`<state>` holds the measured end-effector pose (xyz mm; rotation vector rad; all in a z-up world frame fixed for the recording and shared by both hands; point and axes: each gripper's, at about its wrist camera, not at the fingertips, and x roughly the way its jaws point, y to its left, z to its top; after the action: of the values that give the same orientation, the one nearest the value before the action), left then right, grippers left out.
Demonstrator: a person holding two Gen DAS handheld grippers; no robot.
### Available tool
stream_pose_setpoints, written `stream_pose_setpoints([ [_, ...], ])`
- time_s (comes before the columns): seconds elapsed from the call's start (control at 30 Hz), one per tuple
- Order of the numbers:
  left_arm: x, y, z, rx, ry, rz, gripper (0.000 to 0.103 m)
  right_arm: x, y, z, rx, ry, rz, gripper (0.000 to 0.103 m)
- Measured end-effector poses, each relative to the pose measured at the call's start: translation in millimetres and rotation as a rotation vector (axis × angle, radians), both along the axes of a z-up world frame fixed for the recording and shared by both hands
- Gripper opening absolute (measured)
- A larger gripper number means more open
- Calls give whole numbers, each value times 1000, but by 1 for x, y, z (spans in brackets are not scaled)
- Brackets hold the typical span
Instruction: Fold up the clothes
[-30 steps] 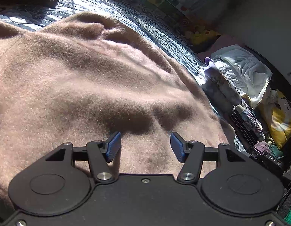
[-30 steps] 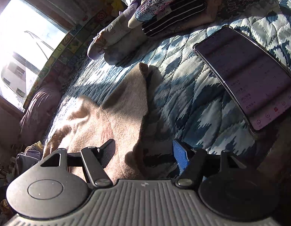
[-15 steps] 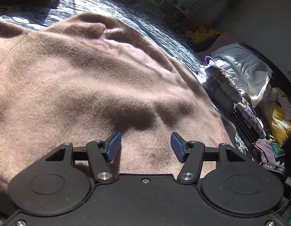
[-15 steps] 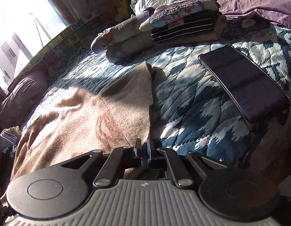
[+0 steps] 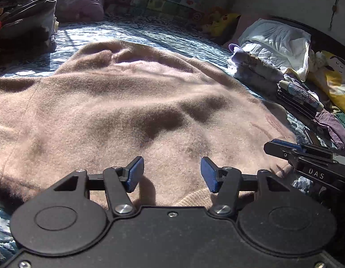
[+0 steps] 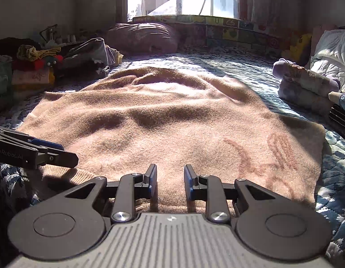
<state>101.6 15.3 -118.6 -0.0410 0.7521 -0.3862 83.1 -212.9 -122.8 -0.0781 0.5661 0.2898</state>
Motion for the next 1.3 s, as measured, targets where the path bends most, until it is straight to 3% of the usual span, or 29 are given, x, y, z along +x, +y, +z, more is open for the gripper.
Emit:
stream_pose_setpoints([
  [0.07,-22,-18,-5,191,-72,-96,55,-4,20,-12,-182,65,22,35],
  [0.1,-29,-20,-5,220,-85,-106,55,-8,21,-7,-192,76,-1,35],
  [0.17,-36,-12,0,182,-109,-101,55,-11,15,3,-173,92,-26,36],
  [0.3,-43,8,16,82,-209,-14,50,-27,16,11,-159,-60,13,36],
  [0.37,-35,12,15,76,-197,34,50,-25,19,16,-91,-133,26,43],
  [0.47,-26,16,7,93,-122,25,50,-20,31,13,-92,-105,127,48],
  [0.53,-44,7,13,160,-206,-66,50,-33,42,8,-139,-113,231,48],
  [0.6,-59,-4,16,225,-301,-156,57,-50,55,2,-269,-173,319,48],
  [0.73,-70,-37,-7,500,-402,-268,55,-56,75,-13,-436,-222,369,38],
  [0.83,-74,-51,-26,663,-443,-355,33,-52,78,-15,-462,-199,375,14],
  [0.87,-73,-54,-27,689,-448,-350,15,-51,79,-16,-472,-188,377,7],
  [0.9,-74,-55,-25,701,-456,-354,5,-50,78,-12,-464,-171,381,6],
  [0.97,-80,-56,-17,718,-469,-367,4,-53,73,-4,-451,-150,399,6],
  [1.1,-75,-52,-26,680,-388,-386,3,-59,73,-14,-470,-118,417,6],
  [1.13,-73,-48,-20,628,-361,-380,3,-58,72,-9,-449,-110,413,9],
  [1.17,-71,-42,-11,559,-327,-370,12,-57,67,-2,-395,-100,408,12],
  [1.2,-70,-34,-3,475,-297,-360,32,-57,60,6,-324,-92,402,13],
  [1.27,-67,-18,13,316,-286,-306,54,-55,44,19,-194,-84,377,13],
  [1.3,-63,-12,18,263,-283,-269,54,-53,37,24,-142,-87,355,13],
])
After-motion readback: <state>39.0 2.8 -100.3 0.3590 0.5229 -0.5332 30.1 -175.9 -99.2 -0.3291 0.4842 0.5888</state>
